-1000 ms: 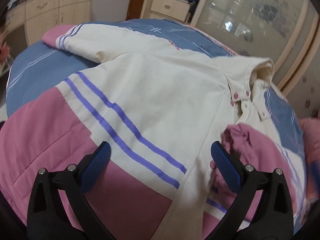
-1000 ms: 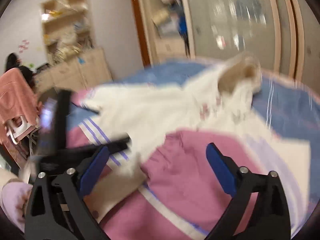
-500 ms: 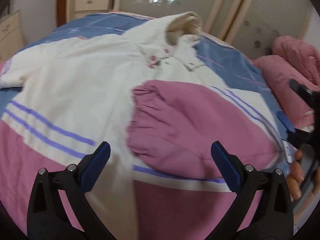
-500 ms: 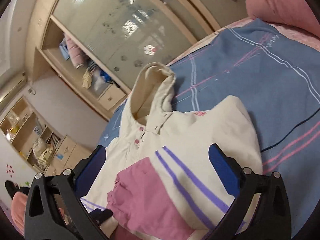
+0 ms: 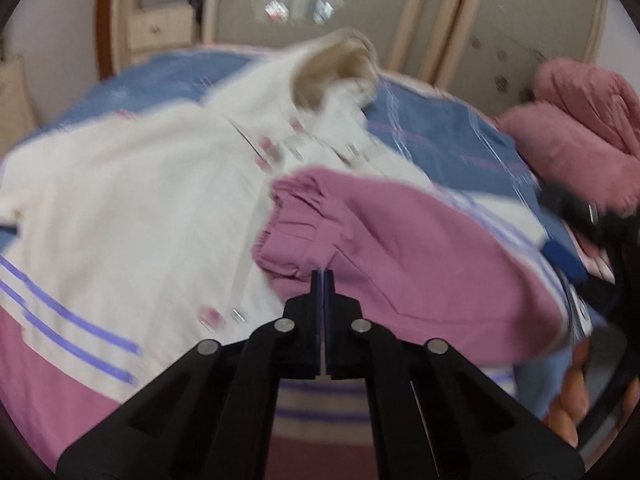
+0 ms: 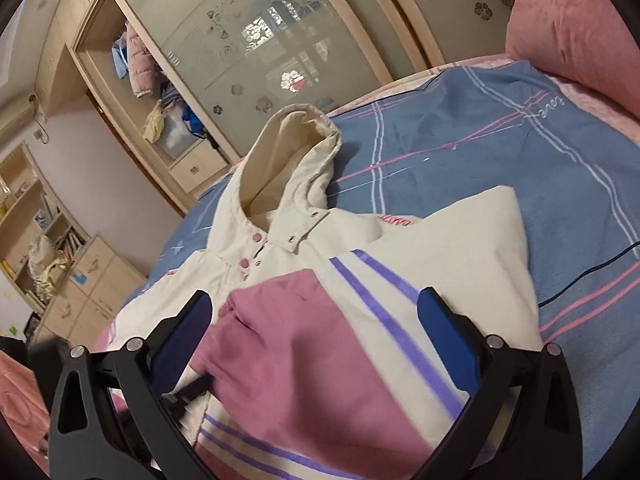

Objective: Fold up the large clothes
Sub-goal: 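Fold the sleeve across the jacket body with the right tool while the left tool grasps the cuff, then lay the pink sleeve flat on the jacket front with the left tool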

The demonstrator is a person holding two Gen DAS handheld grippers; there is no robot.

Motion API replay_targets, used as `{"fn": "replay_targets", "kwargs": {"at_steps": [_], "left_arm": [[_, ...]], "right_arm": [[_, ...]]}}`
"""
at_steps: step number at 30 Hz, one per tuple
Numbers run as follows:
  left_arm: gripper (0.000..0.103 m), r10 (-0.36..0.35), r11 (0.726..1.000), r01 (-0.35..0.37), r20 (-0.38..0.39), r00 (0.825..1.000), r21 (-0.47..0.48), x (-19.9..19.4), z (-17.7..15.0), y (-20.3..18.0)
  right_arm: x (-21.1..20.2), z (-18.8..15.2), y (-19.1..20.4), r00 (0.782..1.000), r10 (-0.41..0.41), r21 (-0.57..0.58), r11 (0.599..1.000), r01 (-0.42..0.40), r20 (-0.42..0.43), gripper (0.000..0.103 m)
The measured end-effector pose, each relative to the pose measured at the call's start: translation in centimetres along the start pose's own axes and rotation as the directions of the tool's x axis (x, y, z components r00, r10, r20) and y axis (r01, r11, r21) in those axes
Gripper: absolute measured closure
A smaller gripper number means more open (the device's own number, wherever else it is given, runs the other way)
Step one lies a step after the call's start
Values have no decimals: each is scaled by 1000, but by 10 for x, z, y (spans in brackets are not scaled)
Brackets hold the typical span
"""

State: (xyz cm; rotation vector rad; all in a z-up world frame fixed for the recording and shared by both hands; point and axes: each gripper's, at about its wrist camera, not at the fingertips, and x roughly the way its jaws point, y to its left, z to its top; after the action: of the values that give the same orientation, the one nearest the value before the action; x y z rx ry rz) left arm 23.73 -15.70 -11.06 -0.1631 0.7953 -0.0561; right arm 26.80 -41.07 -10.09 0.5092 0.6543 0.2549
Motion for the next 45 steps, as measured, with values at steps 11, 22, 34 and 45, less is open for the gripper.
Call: {"fn": "replay_targets", "kwargs": {"at_steps": [11,22,34,45], "left_arm": [[103,209,975,-200,90,974,-98,-11,33,66],[17,-35,999,38,-98,995,26,30,2,0],[101,12,996,-5,75,997,-90,0,34,29],[101,221,971,-216,46,974,-106,8,21,67]], "right_arm": [[6,-2,-10,987,-163,15,987,163,5,1],[12,-1,-16,985,-172,41,984,172,-22,1],[5,1,-20,986,-166,82,983,165,-2,1],[20,-5,-11,968,-248,10,969,249,-41,1]]}}
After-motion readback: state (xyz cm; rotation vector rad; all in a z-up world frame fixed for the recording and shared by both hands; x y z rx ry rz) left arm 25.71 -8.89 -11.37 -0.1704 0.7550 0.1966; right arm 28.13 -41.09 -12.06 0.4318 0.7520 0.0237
